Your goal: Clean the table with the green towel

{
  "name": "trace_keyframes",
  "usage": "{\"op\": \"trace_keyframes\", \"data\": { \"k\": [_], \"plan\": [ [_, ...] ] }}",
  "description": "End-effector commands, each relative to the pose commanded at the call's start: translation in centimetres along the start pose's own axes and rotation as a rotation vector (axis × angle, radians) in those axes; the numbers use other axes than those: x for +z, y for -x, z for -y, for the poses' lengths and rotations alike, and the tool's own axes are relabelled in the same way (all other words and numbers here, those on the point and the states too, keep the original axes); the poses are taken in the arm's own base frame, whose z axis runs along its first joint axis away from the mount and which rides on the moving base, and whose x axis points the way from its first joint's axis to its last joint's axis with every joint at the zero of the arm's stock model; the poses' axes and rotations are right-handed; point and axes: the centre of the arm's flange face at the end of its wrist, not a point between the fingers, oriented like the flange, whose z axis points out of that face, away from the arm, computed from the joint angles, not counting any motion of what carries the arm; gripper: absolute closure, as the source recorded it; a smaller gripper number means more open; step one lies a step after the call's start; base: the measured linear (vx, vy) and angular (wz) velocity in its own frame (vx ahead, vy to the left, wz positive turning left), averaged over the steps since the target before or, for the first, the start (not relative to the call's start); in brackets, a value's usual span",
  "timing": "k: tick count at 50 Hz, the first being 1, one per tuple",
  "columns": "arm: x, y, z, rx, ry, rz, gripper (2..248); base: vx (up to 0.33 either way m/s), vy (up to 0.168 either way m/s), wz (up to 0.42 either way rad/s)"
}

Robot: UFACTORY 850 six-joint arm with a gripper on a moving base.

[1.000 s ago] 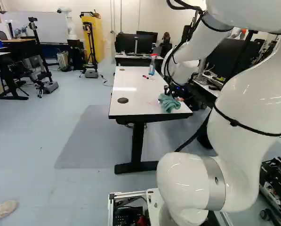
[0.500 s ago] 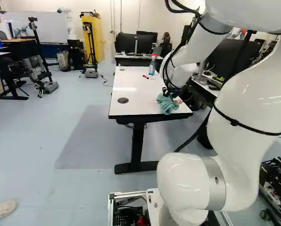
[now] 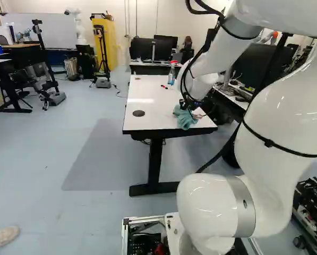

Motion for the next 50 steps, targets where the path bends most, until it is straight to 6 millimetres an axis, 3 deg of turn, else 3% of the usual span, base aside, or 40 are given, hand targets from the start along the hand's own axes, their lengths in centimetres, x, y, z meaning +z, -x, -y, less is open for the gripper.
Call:
{"op": "trace_keyframes", "data": {
  "k": [50],
  "plan": [
    [-0.13,0.42,0.76,-0.014,-0.01,0.011,203,0.0,0.0,0.0]
  ]
}}
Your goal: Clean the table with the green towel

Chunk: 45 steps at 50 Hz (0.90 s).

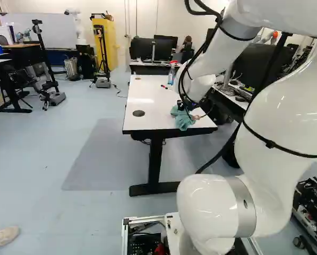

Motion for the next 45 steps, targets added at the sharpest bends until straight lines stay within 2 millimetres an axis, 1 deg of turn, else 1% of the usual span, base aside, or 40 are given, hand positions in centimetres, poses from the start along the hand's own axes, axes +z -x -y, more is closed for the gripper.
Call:
{"op": "trace_keyframes", "data": {
  "k": [45],
  "plan": [
    [-0.05,0.94,0.0,0.0,0.0,0.105,203,0.0,0.0,0.0]
  ]
}}
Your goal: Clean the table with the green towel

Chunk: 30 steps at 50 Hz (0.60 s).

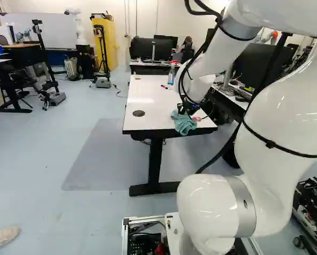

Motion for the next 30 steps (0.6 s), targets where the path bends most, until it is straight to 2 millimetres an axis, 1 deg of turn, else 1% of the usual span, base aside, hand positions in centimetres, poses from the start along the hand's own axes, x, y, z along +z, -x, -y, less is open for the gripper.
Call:
{"op": "trace_keyframes", "data": {
  "k": [30],
  "plan": [
    [0.0,0.09,0.0,0.0,0.0,0.01,203,0.0,0.0,0.0]
  ]
}}
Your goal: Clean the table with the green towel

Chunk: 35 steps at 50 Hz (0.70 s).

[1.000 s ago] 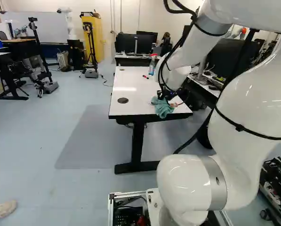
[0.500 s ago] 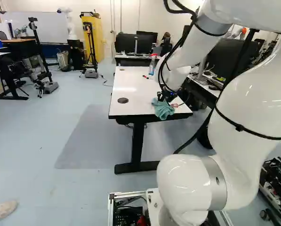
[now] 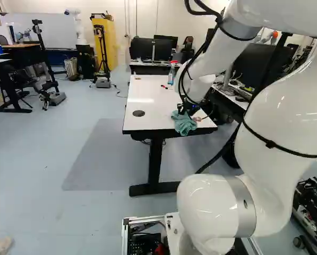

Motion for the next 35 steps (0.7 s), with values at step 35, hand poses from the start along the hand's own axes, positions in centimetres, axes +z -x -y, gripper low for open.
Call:
{"op": "trace_keyframes", "data": {
  "k": [35],
  "plan": [
    [1.5,-2.6,1.4,-0.026,-0.015,-0.005,203,0.0,0.0,0.0]
  ]
}}
